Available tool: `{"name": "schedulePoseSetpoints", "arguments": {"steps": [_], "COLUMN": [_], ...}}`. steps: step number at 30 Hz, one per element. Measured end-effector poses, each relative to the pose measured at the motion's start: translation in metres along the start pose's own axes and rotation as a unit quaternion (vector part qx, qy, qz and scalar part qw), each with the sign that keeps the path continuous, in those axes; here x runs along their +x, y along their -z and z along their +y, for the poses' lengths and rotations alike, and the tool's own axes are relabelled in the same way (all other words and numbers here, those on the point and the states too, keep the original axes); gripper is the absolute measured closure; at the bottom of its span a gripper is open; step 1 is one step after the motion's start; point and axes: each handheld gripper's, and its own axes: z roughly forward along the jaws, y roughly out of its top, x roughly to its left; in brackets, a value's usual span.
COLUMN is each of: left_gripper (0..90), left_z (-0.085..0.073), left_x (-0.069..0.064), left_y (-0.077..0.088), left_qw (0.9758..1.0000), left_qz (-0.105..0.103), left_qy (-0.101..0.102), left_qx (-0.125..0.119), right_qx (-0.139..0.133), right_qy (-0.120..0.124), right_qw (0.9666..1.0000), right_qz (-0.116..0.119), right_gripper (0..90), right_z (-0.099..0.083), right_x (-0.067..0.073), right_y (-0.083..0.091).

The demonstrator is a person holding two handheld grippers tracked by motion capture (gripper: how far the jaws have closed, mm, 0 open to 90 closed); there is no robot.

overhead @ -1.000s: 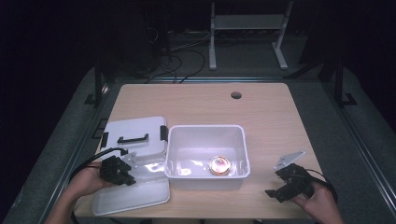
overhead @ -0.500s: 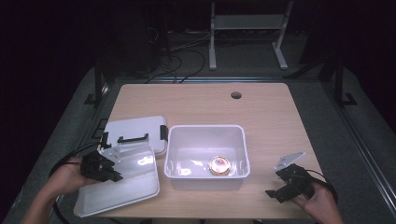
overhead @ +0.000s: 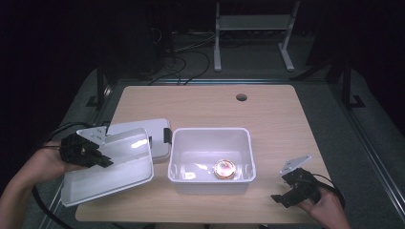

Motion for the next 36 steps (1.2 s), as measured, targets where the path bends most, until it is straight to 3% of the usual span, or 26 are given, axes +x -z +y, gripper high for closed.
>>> {"name": "schedulePoseSetpoints", "arguments": {"steps": [6,7,9,17,22,29,36], "left_gripper": [89.2,89.2,89.2,89.2,89.2,89.2,89.2], "left_z": [0.036,0.036,0.054,0.095,0.128,0.169,0.201], "left_x": [0.0,0.0,0.001,0.001,-0.009,-0.012,-0.012], "left_y": [0.006,0.006,0.004,-0.012,-0.019,-0.032,-0.056], "left_qw": [0.9994,0.9994,0.9989,0.9973,0.9942,0.9907,0.989], "left_qz": [-0.001,-0.001,-0.008,-0.022,-0.028,-0.042,-0.058], "left_qy": [-0.035,-0.035,-0.044,-0.07,-0.103,-0.129,-0.136], "left_qx": [-0.007,-0.007,-0.011,-0.005,-0.003,-0.01,-0.005], "right_qx": [-0.001,-0.001,-0.001,-0.004,-0.004,-0.006,-0.008], "right_qy": [-0.004,-0.004,-0.004,-0.005,-0.004,-0.004,-0.003], "right_qw": [1.0,1.0,1.0,1.0,1.0,1.0,1.0], "right_qz": [0.0,0.0,0.001,-0.003,-0.003,-0.003,-0.002], "right_gripper": [16.0,16.0,16.0,16.0,16.0,16.0,16.0], "right_z": [-0.002,-0.002,-0.002,-0.002,-0.002,-0.005,-0.003], "right_x": [-0.001,-0.001,-0.002,-0.003,-0.002,-0.001,-0.002], "right_y": [0.0,0.0,0.0,0.002,0.003,0.005,0.004]}}
